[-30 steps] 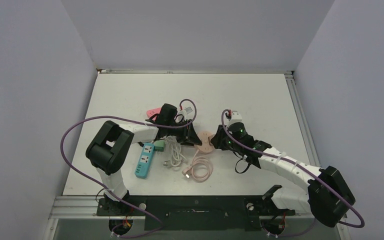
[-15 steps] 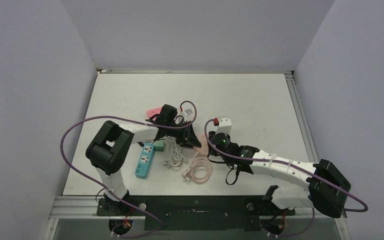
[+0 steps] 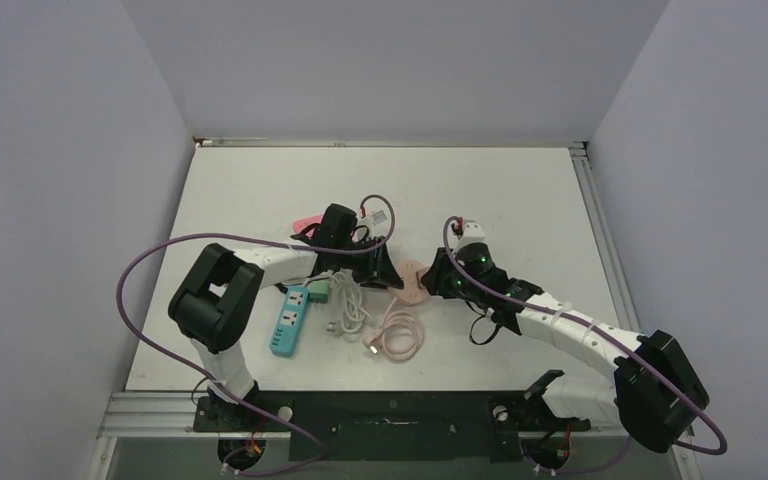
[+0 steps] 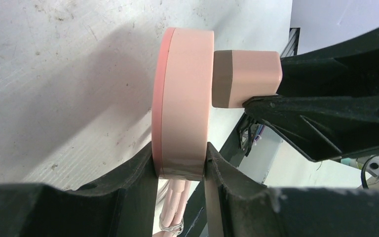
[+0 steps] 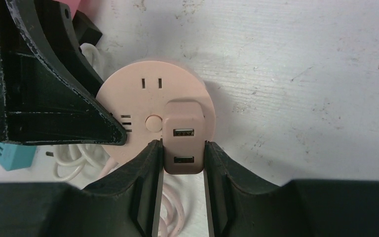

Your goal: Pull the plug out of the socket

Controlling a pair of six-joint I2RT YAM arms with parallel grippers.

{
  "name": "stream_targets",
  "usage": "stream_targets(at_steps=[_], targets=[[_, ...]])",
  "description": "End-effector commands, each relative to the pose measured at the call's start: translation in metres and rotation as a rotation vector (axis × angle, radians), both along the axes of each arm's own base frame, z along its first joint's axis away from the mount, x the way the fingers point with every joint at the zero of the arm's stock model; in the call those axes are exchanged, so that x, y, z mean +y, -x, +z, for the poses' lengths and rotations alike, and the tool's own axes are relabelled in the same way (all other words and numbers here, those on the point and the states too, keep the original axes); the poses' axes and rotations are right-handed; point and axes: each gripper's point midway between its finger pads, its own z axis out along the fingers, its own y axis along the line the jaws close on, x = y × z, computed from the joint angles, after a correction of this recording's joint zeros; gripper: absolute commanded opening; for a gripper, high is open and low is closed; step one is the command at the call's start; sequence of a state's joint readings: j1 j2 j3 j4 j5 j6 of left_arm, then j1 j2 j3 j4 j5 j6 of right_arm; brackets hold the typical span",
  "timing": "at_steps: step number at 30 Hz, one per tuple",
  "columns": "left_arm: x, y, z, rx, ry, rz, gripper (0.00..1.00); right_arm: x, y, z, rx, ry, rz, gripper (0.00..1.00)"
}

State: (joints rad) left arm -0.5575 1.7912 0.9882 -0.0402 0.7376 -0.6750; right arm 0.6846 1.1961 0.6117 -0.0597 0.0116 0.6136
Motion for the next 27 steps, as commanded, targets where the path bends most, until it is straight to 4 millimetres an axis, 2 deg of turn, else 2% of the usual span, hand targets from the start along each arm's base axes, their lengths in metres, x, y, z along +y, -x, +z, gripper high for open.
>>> stream_targets(at_steps=[1, 8, 17, 22, 27], targets=[[0.000, -0.006, 0.020, -0.084, 0.010, -0.009, 0.00, -0.004, -0.020, 0.033, -0.089, -0.135, -0.005, 0.05], [0.000, -0.008, 0.024, -0.069, 0.046, 0.003, 0.00, -0.016, -0.019, 0.025, -0.072, -0.138, -0.024, 0.05], [0.013, -0.020, 0.019, -0.054, 0.026, 0.071, 0.00, -0.025, -0.011, 0.025, -0.103, -0.078, -0.045, 0.05], [0.017, -0.024, 0.017, -0.053, 0.017, 0.092, 0.00, -0.020, 0.002, 0.024, -0.112, -0.033, -0.021, 0.05], [0.017, -0.024, 0.013, -0.047, 0.008, 0.096, 0.00, -0.001, 0.010, 0.031, -0.137, -0.019, 0.003, 0.05]])
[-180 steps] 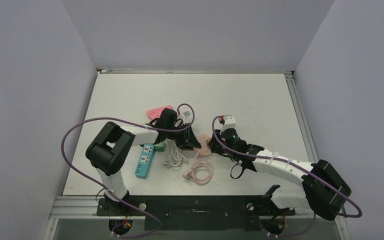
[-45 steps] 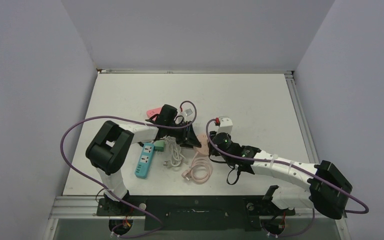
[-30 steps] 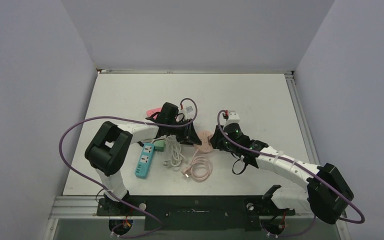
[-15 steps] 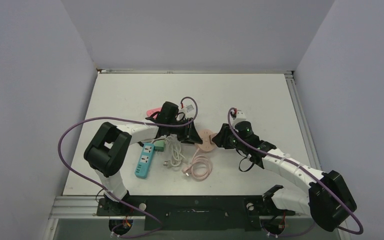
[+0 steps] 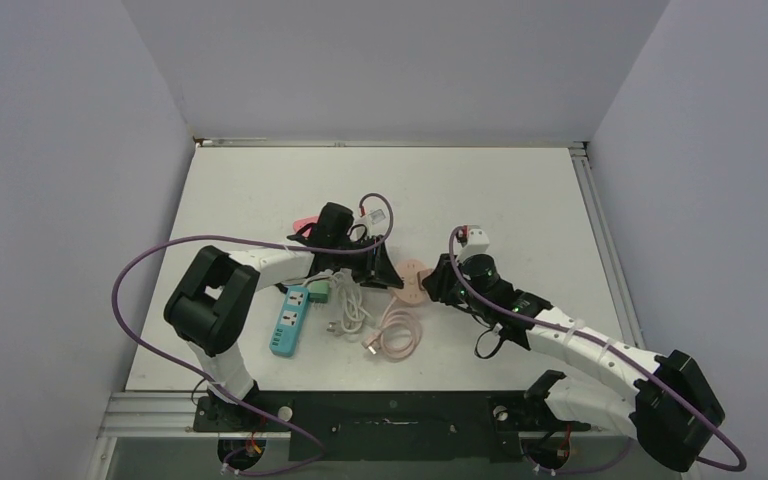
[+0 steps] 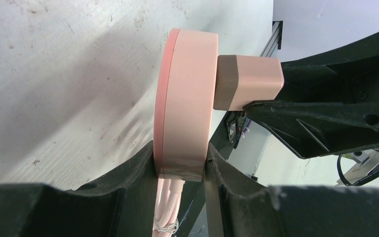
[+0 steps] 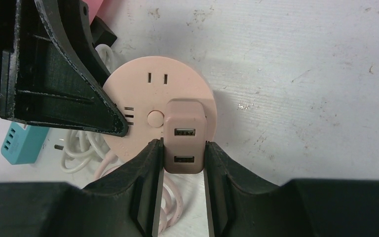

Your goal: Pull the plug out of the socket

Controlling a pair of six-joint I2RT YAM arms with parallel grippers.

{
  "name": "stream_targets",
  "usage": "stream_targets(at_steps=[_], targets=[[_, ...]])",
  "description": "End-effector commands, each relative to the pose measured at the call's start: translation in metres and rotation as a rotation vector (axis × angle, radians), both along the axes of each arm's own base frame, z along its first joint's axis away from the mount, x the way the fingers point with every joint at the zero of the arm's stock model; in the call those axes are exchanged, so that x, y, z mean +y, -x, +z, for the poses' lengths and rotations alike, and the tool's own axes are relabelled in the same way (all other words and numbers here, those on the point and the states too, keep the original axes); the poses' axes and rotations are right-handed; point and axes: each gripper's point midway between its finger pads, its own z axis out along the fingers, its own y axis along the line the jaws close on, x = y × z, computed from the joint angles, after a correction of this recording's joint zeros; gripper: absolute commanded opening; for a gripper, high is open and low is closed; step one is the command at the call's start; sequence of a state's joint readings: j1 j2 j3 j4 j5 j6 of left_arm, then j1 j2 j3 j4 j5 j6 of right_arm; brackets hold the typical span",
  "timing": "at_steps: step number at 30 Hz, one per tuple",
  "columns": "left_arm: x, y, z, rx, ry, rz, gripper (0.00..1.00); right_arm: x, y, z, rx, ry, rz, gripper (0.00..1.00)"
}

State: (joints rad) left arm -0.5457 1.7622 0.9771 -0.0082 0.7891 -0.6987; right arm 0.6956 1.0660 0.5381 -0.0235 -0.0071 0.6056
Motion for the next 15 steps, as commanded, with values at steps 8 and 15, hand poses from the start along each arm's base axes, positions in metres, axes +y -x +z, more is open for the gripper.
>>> stream_targets(at_steps=[8, 15], targets=[[0.020, -0.027, -0.008, -0.051, -0.079, 0.115, 0.00, 0.027, -0.005, 0.029, -0.074, 0.045, -0.050, 0.05], [0.020, -0.025, -0.010, -0.060, -0.103, 0.102, 0.00, 0.032, -0.017, 0.035, -0.058, 0.070, -0.080, 0.05]])
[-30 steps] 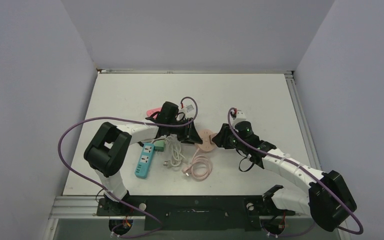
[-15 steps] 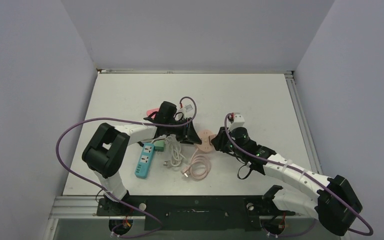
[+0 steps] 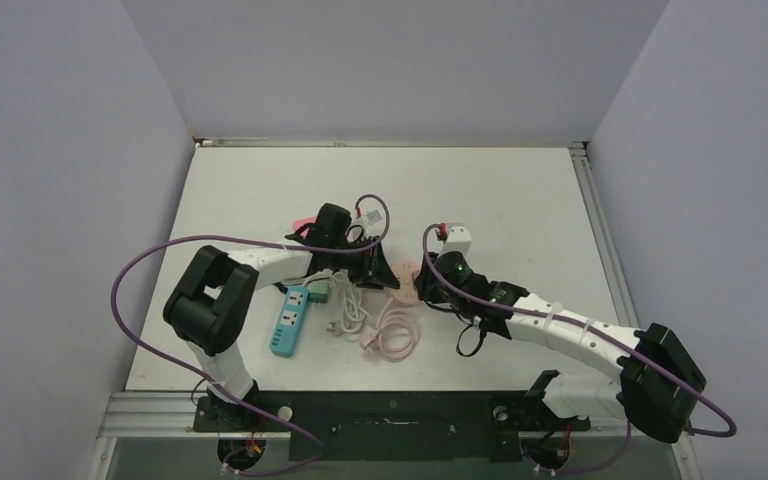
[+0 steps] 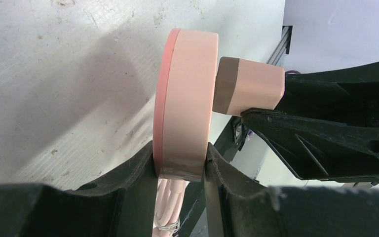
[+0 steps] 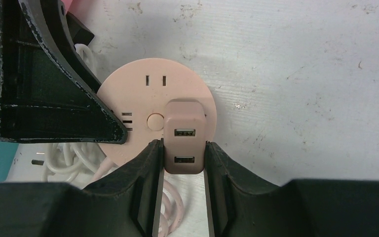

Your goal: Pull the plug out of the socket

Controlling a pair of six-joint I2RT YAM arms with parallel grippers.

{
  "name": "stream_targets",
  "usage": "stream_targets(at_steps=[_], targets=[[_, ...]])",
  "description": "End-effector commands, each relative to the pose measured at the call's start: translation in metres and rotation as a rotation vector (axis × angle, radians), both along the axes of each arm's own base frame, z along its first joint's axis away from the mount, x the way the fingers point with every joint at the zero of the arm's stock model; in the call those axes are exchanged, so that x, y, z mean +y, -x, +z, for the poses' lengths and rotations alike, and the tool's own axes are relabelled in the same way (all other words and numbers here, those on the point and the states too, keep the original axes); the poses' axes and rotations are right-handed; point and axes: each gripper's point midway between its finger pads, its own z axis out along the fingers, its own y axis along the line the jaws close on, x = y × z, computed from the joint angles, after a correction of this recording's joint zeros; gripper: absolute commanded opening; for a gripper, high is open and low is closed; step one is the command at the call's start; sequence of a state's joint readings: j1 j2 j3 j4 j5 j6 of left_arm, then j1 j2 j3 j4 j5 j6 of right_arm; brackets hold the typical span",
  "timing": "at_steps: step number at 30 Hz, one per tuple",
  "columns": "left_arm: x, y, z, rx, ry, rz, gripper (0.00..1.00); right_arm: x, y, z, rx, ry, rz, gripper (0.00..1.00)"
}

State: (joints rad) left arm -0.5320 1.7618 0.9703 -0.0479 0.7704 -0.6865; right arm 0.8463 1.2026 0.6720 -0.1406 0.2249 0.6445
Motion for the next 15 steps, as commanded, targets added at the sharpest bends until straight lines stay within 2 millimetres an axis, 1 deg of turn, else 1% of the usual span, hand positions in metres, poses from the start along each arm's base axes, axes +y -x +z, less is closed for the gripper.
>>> stream_targets(at_steps=[1, 4, 7, 10, 13, 15], targets=[[0.011, -0.025, -0.002, -0.083, -0.070, 0.079, 0.00, 0.016, -0.018, 0.042, -0.072, -0.088, -0.010, 0.05], [0.011, -0.024, -0.001, -0.084, -0.067, 0.076, 0.00, 0.010, -0.027, 0.044, -0.061, -0.118, -0.004, 0.05], [0.010, -0.024, 0.000, -0.085, -0.065, 0.073, 0.00, -0.001, -0.036, 0.040, -0.028, -0.168, 0.007, 0.05], [0.010, -0.024, 0.000, -0.086, -0.066, 0.071, 0.00, -0.012, -0.041, 0.033, 0.002, -0.198, 0.012, 0.05], [0.011, -0.024, 0.000, -0.085, -0.069, 0.072, 0.00, -0.022, -0.046, 0.034, 0.001, -0.197, 0.000, 0.05], [0.011, -0.024, 0.000, -0.086, -0.069, 0.071, 0.00, -0.024, -0.047, 0.036, -0.005, -0.189, -0.001, 0.05]])
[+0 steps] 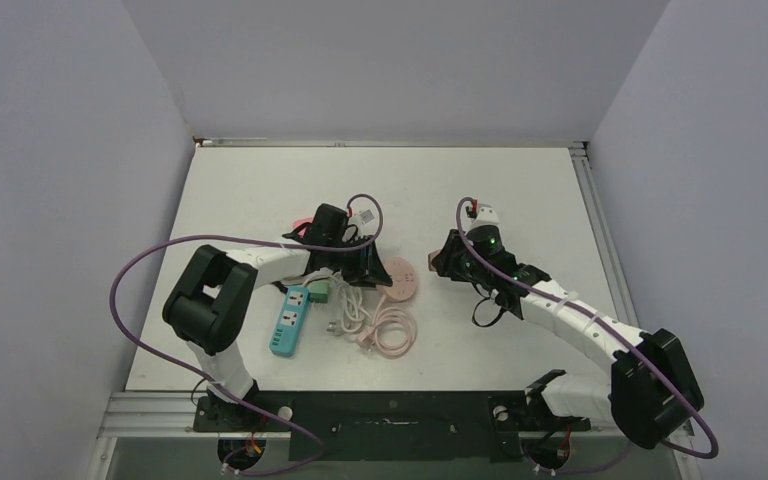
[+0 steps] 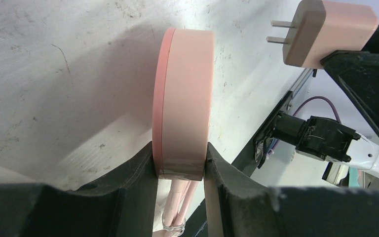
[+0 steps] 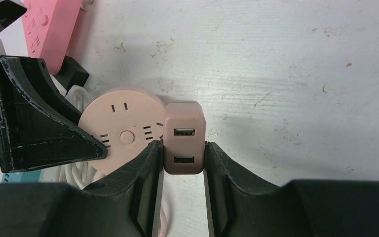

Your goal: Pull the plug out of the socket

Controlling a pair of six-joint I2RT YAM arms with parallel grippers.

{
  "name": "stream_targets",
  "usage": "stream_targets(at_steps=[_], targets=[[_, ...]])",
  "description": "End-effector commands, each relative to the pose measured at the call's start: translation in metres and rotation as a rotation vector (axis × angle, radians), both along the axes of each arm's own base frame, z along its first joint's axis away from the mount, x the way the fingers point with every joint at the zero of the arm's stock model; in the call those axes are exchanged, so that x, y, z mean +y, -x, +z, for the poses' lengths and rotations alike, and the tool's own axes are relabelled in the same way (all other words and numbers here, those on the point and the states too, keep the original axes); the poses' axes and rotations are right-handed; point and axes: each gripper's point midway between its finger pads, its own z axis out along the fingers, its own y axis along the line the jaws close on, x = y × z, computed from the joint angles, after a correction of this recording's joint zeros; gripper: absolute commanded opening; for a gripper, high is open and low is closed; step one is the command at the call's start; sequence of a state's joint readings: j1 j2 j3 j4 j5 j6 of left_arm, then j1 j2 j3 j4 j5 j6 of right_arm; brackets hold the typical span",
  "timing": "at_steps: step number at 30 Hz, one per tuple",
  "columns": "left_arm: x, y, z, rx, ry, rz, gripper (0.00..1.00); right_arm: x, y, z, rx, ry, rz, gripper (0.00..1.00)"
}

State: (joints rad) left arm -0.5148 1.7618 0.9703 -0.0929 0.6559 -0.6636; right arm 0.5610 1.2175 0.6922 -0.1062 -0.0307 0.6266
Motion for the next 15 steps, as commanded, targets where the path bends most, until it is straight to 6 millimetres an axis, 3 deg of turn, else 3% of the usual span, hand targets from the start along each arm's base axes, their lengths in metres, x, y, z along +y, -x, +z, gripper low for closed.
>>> stream_targets(at_steps=[1, 8, 10, 15], targets=[[-0.004, -0.010, 0.016, -0.062, 0.027, -0.010, 0.00, 0.010, -0.004, 0.029, -0.076, -0.053, 0.062, 0.05], [-0.002, -0.012, 0.011, -0.056, 0.003, 0.003, 0.01, 0.006, 0.000, 0.027, -0.076, -0.048, 0.058, 0.05], [0.002, -0.015, 0.006, -0.054, -0.028, 0.014, 0.09, 0.006, 0.001, 0.025, -0.075, -0.051, 0.057, 0.05], [0.008, -0.017, -0.004, -0.037, -0.087, 0.022, 0.46, 0.006, 0.002, 0.022, -0.071, -0.055, 0.056, 0.05]])
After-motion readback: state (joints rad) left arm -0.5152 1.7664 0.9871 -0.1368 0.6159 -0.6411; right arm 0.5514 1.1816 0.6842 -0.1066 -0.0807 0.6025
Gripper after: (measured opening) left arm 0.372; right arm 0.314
